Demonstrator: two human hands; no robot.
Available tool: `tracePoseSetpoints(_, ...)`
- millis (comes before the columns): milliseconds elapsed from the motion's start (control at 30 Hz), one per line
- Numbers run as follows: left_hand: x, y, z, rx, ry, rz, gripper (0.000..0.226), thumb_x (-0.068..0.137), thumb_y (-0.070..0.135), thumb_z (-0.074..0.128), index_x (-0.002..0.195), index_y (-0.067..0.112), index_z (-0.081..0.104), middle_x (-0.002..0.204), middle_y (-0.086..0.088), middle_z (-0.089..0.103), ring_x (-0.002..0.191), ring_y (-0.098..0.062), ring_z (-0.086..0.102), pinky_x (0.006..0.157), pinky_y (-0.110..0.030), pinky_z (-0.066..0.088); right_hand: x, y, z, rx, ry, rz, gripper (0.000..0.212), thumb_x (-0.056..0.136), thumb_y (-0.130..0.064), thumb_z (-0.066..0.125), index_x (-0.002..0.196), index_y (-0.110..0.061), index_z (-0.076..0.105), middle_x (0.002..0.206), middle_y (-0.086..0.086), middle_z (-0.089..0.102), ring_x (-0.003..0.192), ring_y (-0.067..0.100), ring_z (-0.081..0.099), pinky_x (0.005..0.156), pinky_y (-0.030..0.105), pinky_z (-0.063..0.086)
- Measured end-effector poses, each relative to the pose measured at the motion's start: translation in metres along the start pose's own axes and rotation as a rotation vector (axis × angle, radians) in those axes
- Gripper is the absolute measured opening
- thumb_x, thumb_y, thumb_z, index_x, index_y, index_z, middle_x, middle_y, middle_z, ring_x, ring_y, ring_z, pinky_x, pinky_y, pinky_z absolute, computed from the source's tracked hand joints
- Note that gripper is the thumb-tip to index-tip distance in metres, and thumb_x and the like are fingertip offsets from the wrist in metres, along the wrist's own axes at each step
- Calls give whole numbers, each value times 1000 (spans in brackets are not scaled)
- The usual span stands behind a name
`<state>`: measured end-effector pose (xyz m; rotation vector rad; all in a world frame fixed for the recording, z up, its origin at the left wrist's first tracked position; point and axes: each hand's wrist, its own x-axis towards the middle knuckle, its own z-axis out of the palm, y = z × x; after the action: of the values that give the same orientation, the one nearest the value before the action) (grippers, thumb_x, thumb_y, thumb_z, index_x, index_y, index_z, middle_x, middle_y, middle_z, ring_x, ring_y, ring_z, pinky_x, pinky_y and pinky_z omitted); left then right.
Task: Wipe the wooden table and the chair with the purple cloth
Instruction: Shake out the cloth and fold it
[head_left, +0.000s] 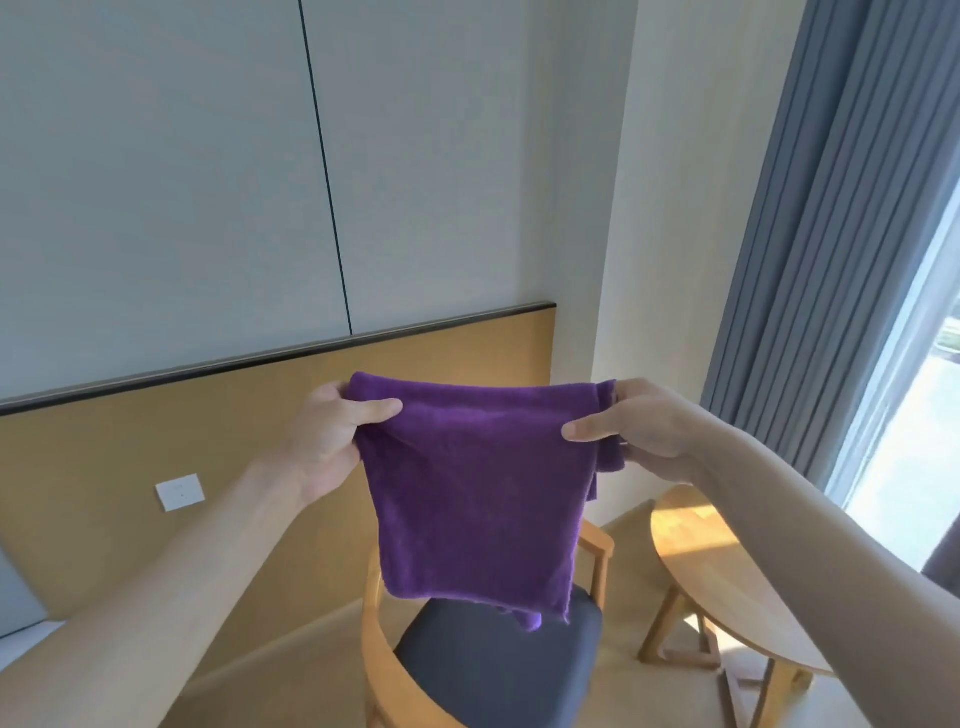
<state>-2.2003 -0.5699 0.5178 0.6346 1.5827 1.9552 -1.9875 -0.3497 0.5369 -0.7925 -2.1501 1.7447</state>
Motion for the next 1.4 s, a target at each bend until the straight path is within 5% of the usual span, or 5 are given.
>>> tracePoseSetpoints(467, 28, 22, -55, 651, 65, 102, 37, 85, -17, 55, 96, 18, 58, 98, -6, 65, 81, -22, 63, 71, -35, 51, 10, -18, -12, -369, 205, -11, 18, 93, -15, 69, 108, -6, 71, 103, 14, 73, 96, 33, 70, 87, 51, 60)
tracePoseSetpoints(767, 24, -34, -41, 1290, -113, 58, 54, 82, 2, 56, 127, 27, 43, 128, 4, 53, 115, -20, 55, 97, -39, 48, 5, -93, 39, 473, 16, -247, 9, 96, -2, 59, 89, -8, 62, 72, 9, 59, 56, 17, 54, 42, 22, 36)
tracePoseSetpoints(1067, -61, -72, 26, 490, -436, 87, 78, 76, 8, 81, 135, 39, 40, 118, 10, 69, 111, -8, 66, 91, -17, 50, -1, -173, 75, 898, -3, -411, 18, 94, 18, 49, 83, 5, 55, 84, 18, 56, 65, 28, 63, 48, 30, 58)
tracePoseSetpoints(1200, -61, -81, 60, 606, -418, 107, 19, 87, 21, 77, 103, 26, 69, 93, 28, 73, 90, 11, 66, 75, 0, 42, 1, -194, 79, 937, -100, -483, 17, 95, 19, 47, 87, 7, 55, 81, 19, 59, 64, 32, 66, 64, 39, 64)
tracePoseSetpoints(1400, -41, -59, 76, 82, -296, -49, 27, 94, 22, 67, 118, 12, 72, 119, -10, 73, 112, -30, 68, 91, -47, 56, 15, -138, 35, 271, -135, -399, 7, 100, -2, 55, 96, -4, 61, 113, 20, 68, 86, 34, 75, 84, 43, 61)
